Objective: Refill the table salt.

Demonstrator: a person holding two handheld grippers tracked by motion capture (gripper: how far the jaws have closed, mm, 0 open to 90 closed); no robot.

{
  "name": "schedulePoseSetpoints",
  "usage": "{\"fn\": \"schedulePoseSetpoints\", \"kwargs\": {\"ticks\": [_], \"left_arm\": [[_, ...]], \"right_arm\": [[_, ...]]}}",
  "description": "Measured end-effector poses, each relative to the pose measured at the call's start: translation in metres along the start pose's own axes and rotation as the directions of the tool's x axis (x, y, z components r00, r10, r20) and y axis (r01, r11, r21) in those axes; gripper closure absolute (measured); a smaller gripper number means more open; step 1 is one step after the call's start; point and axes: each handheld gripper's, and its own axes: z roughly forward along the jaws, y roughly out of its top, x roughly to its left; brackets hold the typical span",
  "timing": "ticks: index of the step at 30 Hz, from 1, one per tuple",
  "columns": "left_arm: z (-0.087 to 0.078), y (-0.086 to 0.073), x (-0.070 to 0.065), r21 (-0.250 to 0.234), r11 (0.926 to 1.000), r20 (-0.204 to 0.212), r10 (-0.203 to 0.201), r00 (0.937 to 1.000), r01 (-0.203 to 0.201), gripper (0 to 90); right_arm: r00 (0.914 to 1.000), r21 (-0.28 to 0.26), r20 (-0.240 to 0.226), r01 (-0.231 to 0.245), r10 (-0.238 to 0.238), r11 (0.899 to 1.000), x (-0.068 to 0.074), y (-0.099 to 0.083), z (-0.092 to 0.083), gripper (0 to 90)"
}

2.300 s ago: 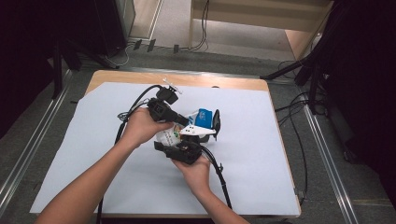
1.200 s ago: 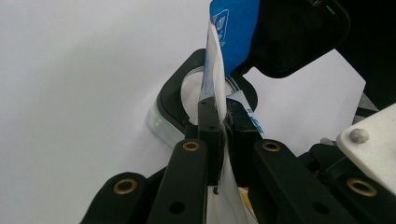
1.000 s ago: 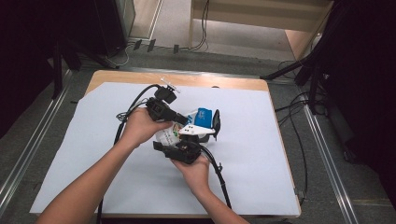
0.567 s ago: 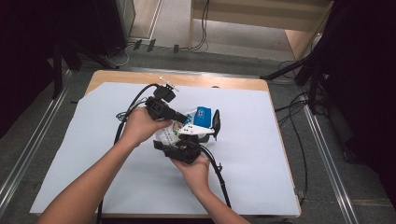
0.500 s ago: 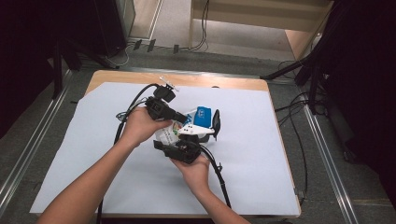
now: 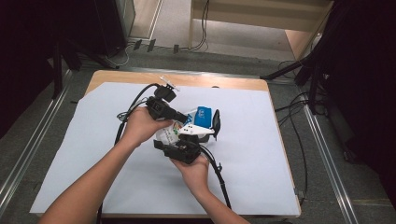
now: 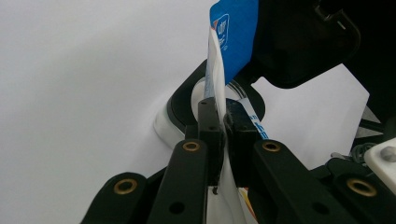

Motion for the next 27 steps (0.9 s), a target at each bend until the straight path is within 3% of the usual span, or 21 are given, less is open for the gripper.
{"fn": "schedulePoseSetpoints", "kwargs": {"ticks": [27], "left_arm": [[0.0022,0.0002,-0.0032,-0.014,0.9998,-0.015,0.014,0.9998,-0.014,87.8]], "right_arm": [[1.0000,-0.005,0.007,-0.004,0.004,1.000,-0.0011,-0.0004,-0.0010,66.5]]}}
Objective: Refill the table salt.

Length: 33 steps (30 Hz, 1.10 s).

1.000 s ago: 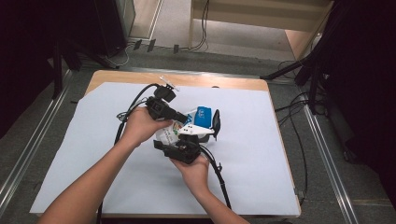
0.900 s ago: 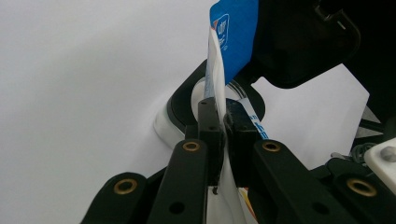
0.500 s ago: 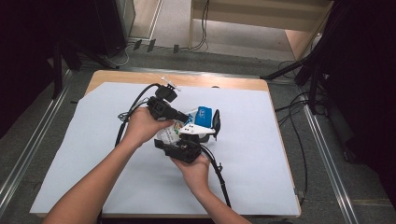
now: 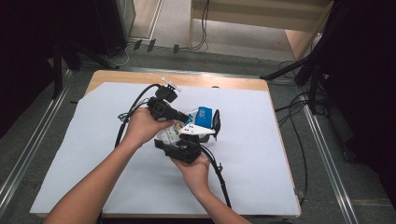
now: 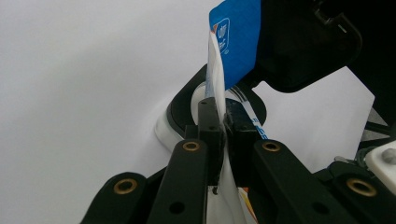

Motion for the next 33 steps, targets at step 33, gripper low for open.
{"fn": "schedulePoseSetpoints", "kwargs": {"ticks": [33], "left_arm": [[-0.0045,-0.0023,0.0024,-0.006,1.0000,0.020,-0.005,0.9998,0.005,88.1]], "right_arm": [[0.9995,0.011,-0.029,-0.009,0.009,1.000,-0.0002,-0.0011,0.0018,64.2]]}}
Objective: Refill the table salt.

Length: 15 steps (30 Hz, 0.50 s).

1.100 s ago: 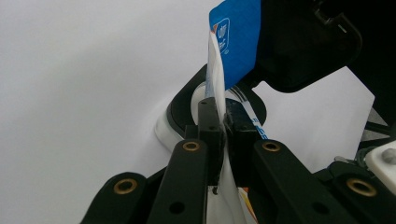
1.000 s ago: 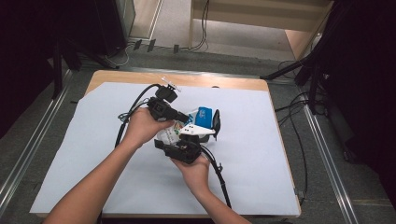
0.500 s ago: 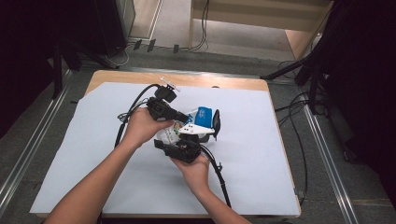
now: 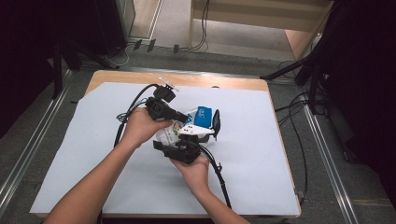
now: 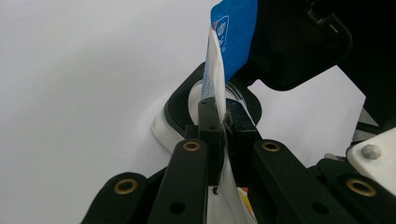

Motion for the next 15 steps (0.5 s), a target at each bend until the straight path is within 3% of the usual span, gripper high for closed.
{"fn": "schedulePoseSetpoints", "kwargs": {"ticks": [15], "left_arm": [[-0.0020,0.0018,0.0009,-0.027,0.9995,0.004,-0.015,0.9999,0.015,88.2]], "right_arm": [[1.0000,-0.007,-0.002,-0.002,0.002,1.000,-0.0016,0.0022,-0.0016,63.0]]}}
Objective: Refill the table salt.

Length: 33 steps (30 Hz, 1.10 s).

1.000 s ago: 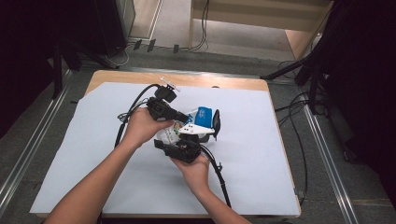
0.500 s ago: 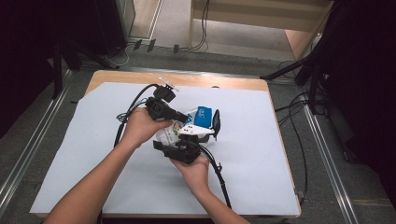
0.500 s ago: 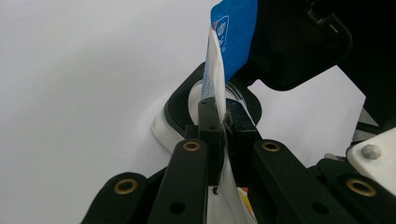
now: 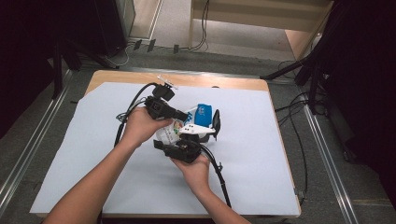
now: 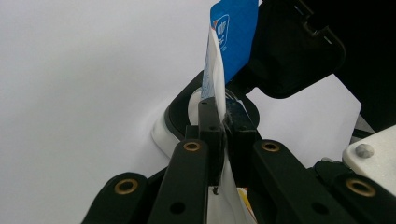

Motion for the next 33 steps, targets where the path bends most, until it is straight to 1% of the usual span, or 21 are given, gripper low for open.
{"fn": "schedulePoseSetpoints", "kwargs": {"ticks": [8,10,13,14,17,33], "left_arm": [[0.004,0.002,0.000,0.003,1.0000,-0.005,-0.005,1.0000,0.005,88.2],[0.005,0.003,0.000,0.007,1.0000,-0.011,0.004,0.9999,-0.004,88.2],[0.007,0.004,-0.002,0.012,0.9999,-0.015,0.006,0.9999,-0.005,88.2],[0.007,0.004,-0.002,0.012,0.9999,-0.022,0.011,0.9997,-0.011,88.2],[0.008,0.005,-0.004,0.012,0.9999,-0.025,0.013,0.9996,-0.012,88.2],[0.013,0.007,-0.005,0.016,0.9997,-0.034,0.020,0.9992,-0.020,88.2]], "right_arm": [[0.9999,0.007,0.004,-0.009,0.009,1.000,-0.003,0.000,0.000,61.8],[0.9999,0.011,0.006,-0.014,0.014,1.000,-0.004,0.000,0.000,61.4],[0.9998,0.014,0.005,-0.018,0.018,1.000,-0.005,0.000,0.000,62.0],[0.9998,0.013,0.006,-0.018,0.018,1.000,-0.005,0.000,0.000,62.7],[0.9997,0.001,0.010,-0.021,0.021,1.000,-0.006,0.001,-0.002,64.5],[0.9991,0.006,0.004,-0.042,0.042,0.999,-0.011,-0.001,-0.001,63.2]]}}
